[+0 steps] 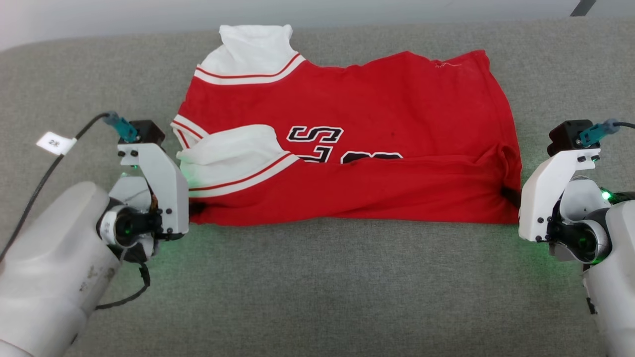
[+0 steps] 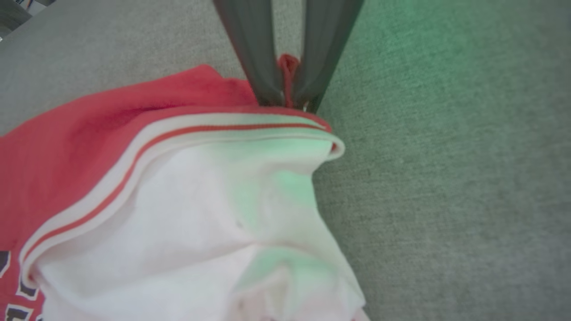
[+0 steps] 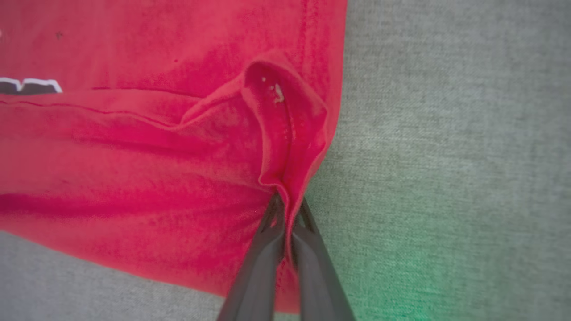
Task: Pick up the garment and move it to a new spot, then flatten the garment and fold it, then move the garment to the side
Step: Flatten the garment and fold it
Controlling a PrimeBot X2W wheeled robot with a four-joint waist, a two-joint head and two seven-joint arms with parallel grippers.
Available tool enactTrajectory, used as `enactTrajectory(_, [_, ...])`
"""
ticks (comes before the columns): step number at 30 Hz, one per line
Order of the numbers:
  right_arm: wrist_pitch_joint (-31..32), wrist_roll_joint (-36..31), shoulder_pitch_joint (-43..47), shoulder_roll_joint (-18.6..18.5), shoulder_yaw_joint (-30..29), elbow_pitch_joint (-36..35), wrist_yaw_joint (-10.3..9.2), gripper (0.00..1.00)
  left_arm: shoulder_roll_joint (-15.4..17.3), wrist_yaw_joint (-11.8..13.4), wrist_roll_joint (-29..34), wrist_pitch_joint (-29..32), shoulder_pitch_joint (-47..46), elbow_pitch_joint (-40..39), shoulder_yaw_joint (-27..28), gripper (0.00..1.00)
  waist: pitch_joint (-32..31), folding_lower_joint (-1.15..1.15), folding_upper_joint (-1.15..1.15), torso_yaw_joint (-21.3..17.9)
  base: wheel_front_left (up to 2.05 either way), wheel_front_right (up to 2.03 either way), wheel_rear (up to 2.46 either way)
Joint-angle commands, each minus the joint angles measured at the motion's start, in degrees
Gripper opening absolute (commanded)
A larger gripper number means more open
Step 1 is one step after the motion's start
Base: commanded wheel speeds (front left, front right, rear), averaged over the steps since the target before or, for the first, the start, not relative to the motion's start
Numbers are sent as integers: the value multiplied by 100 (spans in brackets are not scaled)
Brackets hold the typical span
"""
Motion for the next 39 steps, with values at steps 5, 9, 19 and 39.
enactTrajectory(5, [105,257,60,-218,258,71,-5,0,170,93,-25,188,99,44,-53,0,-91,0,0,19,0,0,0])
enactTrajectory(9, [255,517,94,-423,380,-77,-5,0,311,220,-40,342,99,-175,-33,0,-148,0,0,42,0,0,0])
enactTrajectory(19, [646,875,312,-1032,538,-518,-7,0,928,747,29,683,302,-1371,-63,0,-283,0,0,112,0,0,0])
enactTrajectory(39, [1357,931,1189,-1233,384,-1317,-6,0,1575,1773,-151,826,1479,-3506,-224,9,-163,0,0,75,0,0,0])
